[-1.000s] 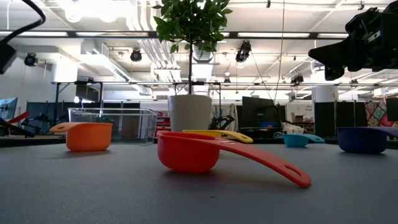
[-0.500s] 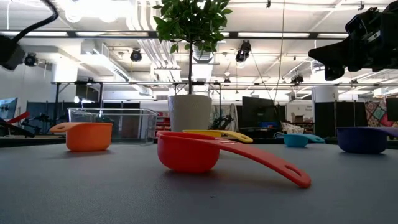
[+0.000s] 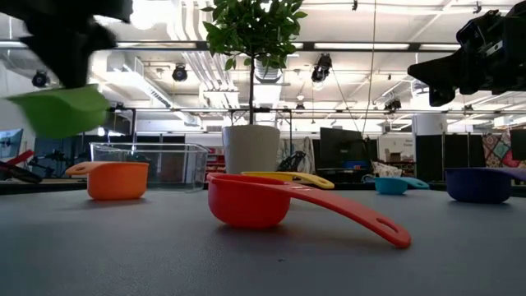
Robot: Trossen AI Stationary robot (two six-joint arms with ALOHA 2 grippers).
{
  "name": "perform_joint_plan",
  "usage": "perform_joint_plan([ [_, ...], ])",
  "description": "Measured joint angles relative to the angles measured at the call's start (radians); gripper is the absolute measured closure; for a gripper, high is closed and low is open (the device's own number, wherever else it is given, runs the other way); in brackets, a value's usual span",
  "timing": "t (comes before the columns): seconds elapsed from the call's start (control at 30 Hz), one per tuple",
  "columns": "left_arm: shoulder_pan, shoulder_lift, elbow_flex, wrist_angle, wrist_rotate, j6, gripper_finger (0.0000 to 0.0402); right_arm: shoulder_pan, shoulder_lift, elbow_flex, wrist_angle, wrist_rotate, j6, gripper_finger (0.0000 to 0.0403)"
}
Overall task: Nest measuring cups in basket
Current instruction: Stack the green measuring cup on top of the orange measuring cup
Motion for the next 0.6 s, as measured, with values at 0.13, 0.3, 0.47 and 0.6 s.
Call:
perform_joint_plan([
  [0.13, 0.178, -0.001, 0.02, -0.011, -0.004, 0.281, 0.0401, 0.0, 0.0, 0.0, 0.0, 0.0, 0.0, 0.0394],
  [0.3, 0.401, -0.009, 0.02, -0.013, 0.034, 0.59, 0.0401, 0.0, 0.0, 0.0, 0.0, 0.0, 0.0, 0.0394],
  [0.47, 0.54, -0.015, 0.019, 0.009, 0.083, 0.815, 0.0401, 0.0, 0.0, 0.0, 0.0, 0.0, 0.0, 0.0394],
  [0.6, 0.601, -0.006, 0.019, 0.063, 0.125, 0.938, 0.0401, 0.0, 0.0, 0.0, 0.0, 0.0, 0.0, 0.0394],
])
